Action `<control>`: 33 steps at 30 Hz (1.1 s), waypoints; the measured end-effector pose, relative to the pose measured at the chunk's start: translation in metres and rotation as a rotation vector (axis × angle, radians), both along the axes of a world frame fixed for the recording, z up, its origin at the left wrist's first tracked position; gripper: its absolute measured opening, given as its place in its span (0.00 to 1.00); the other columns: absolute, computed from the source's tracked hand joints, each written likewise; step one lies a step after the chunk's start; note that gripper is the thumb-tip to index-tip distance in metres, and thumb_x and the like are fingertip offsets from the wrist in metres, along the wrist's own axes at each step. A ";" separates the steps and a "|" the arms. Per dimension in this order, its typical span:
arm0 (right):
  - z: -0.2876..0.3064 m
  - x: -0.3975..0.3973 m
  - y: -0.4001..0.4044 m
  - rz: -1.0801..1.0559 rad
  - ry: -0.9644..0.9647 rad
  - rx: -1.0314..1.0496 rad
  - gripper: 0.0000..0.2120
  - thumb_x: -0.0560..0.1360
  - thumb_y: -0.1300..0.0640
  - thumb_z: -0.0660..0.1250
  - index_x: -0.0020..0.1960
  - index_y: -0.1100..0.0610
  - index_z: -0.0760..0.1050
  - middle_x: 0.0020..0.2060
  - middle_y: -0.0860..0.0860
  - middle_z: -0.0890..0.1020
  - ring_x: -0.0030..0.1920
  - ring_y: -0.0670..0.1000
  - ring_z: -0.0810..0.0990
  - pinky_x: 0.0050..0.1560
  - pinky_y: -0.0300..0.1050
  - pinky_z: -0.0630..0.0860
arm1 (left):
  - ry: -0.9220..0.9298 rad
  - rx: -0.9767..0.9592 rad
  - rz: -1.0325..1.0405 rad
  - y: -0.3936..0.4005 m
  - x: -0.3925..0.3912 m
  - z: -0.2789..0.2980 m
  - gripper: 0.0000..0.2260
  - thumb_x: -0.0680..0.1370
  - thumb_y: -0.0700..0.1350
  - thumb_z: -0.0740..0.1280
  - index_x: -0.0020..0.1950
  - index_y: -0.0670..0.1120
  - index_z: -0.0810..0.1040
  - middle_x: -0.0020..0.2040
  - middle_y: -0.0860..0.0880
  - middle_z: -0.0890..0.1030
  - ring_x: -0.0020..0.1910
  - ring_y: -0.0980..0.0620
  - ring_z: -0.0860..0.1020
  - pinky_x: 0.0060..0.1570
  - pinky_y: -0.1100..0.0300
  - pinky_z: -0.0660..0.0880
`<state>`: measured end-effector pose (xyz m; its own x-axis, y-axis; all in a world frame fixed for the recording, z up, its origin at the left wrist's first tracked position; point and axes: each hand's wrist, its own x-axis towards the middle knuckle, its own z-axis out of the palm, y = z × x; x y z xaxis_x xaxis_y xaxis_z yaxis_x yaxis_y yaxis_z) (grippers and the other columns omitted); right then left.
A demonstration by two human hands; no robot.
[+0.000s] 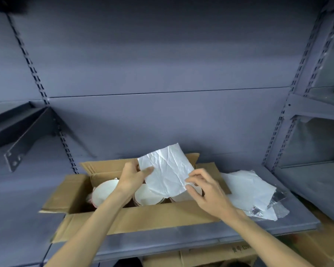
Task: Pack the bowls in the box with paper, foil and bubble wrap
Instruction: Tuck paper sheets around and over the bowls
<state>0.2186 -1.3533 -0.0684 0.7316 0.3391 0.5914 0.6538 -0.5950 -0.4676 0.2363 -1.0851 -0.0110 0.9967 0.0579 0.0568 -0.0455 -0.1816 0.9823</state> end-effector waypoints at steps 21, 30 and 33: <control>0.015 0.069 0.008 -0.430 0.428 0.236 0.08 0.73 0.45 0.64 0.43 0.48 0.77 0.39 0.45 0.82 0.38 0.48 0.83 0.42 0.56 0.83 | -0.301 0.491 0.027 -0.014 0.050 -0.011 0.07 0.76 0.42 0.73 0.42 0.42 0.78 0.38 0.46 0.81 0.40 0.46 0.80 0.44 0.48 0.79; 0.000 0.093 0.004 -0.522 0.325 -0.048 0.12 0.77 0.56 0.69 0.35 0.58 0.77 0.39 0.48 0.77 0.39 0.51 0.77 0.38 0.49 0.76 | -0.179 0.801 0.160 -0.026 0.070 -0.046 0.11 0.77 0.49 0.70 0.37 0.46 0.75 0.34 0.47 0.78 0.35 0.42 0.76 0.35 0.54 0.72; 0.001 0.096 0.001 -0.521 0.350 -0.077 0.07 0.77 0.56 0.70 0.44 0.59 0.82 0.47 0.49 0.75 0.44 0.53 0.78 0.46 0.47 0.76 | -0.125 0.843 0.182 -0.028 0.073 -0.058 0.14 0.77 0.49 0.70 0.35 0.50 0.70 0.32 0.49 0.75 0.34 0.43 0.73 0.34 0.57 0.67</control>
<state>0.3142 -1.3525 -0.0669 0.9580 -0.0816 0.2750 0.0852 -0.8345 -0.5443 0.3095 -1.1131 -0.0690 0.9595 0.1051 0.2613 -0.0437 -0.8610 0.5067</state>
